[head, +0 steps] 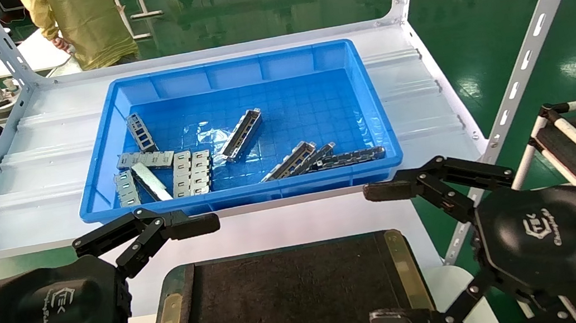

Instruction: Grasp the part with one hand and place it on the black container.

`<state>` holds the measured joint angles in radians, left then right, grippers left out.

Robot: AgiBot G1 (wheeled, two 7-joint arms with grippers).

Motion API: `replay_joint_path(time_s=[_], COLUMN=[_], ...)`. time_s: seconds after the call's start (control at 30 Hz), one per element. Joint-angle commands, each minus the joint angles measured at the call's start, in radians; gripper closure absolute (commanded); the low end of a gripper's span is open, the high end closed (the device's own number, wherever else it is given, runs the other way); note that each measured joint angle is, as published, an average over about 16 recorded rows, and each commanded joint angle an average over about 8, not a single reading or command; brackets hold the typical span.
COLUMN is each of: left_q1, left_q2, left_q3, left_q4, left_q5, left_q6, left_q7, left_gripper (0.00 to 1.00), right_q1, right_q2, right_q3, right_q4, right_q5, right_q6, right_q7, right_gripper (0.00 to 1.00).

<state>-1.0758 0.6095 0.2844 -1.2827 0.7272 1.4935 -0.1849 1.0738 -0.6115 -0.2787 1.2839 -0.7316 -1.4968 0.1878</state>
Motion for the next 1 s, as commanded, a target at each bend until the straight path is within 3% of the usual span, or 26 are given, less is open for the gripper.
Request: replay_joint_path(time_s=[0.03,0.53,1.0], left_q1=[0.0,-0.019,-0.163], left_q2=[0.0,0.022,0.176], left_q3=[0.0,0.014,0.098], left_q4=[0.0,0.028,0.158], left_q5=[0.0,0.033,0.261], left_q6=[0.0,-0.028,-0.235], left_q7=[0.0,-0.001,-0.013], left_gripper=[0.0,0.0,0.0], right_q1=[0.0,0.001,0.001], right_q2=[0.0,0.0,0.001], right_q3=[0.0,-0.001,-0.003], right_q4=[0.0,-0.001,-0.001], right_q5=[0.0,0.001,0.001], right_q6=[0.0,0.0,0.0], right_q7=[0.0,-0.001,-0.002], right_gripper=[0.0,0.0,0.0])
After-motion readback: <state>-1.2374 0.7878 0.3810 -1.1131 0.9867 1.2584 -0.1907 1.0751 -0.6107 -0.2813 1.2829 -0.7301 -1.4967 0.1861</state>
